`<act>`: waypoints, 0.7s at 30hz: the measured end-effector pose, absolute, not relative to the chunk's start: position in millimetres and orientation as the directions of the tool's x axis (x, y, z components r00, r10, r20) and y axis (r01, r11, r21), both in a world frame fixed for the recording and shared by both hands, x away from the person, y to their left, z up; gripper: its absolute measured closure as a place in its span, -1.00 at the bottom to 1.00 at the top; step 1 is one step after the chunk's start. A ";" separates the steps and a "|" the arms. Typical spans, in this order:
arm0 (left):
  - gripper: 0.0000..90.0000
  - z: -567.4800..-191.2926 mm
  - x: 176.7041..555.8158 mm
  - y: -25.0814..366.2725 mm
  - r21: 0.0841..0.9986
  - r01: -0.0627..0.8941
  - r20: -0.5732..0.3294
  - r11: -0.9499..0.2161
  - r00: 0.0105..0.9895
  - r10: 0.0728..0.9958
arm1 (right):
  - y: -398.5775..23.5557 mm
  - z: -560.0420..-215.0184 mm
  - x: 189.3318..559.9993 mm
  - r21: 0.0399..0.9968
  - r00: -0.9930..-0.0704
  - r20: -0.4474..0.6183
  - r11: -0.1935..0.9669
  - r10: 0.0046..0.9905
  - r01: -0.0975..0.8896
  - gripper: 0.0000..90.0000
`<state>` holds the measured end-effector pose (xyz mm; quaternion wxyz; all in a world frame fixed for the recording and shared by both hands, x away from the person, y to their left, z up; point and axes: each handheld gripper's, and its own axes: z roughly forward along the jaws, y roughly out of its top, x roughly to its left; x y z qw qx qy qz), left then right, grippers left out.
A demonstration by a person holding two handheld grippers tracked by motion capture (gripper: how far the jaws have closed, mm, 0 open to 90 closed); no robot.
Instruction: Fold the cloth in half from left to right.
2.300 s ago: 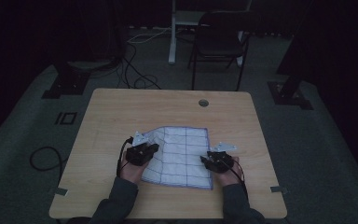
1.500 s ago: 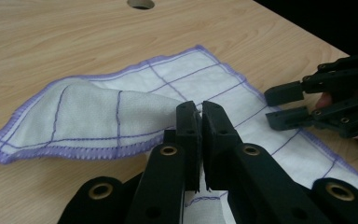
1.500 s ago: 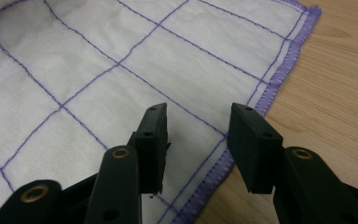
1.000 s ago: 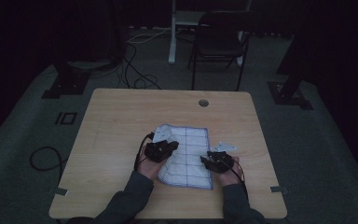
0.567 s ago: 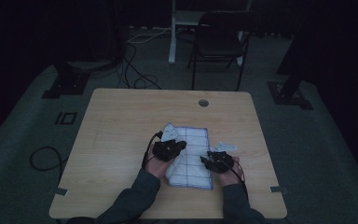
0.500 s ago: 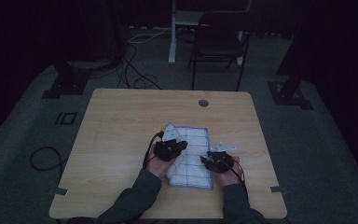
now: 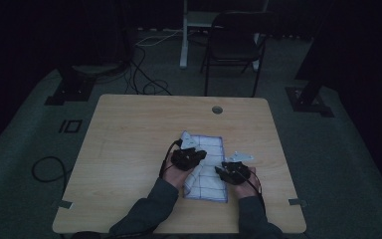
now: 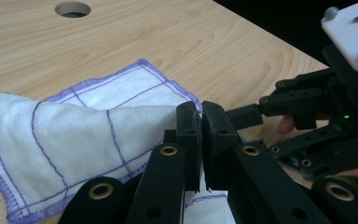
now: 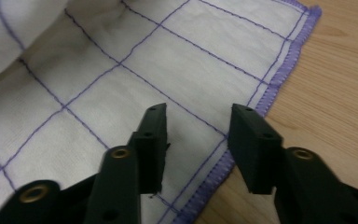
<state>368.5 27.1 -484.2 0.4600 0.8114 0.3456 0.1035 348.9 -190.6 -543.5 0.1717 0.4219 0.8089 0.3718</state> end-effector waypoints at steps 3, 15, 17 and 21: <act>0.93 -486.0 369.7 23.4 0.814 0.467 -0.148 -0.347 0.743 0.652 | -197.4 -539.5 347.2 0.755 -0.570 0.022 0.361 0.821 0.548 0.48; 0.93 -489.5 373.5 4.8 0.802 0.465 -0.144 -0.374 0.760 0.634 | -200.4 -543.2 349.3 0.734 -0.553 0.037 0.353 0.832 0.580 0.65; 0.93 -493.2 375.3 0.5 0.795 0.470 -0.144 -0.384 0.760 0.634 | -200.7 -543.4 349.4 0.735 -0.553 0.039 0.351 0.832 0.580 0.65; 0.93 -503.3 377.2 -7.9 0.776 0.482 -0.145 -0.408 0.765 0.627 | -200.8 -543.5 349.4 0.736 -0.552 0.042 0.348 0.833 0.581 0.65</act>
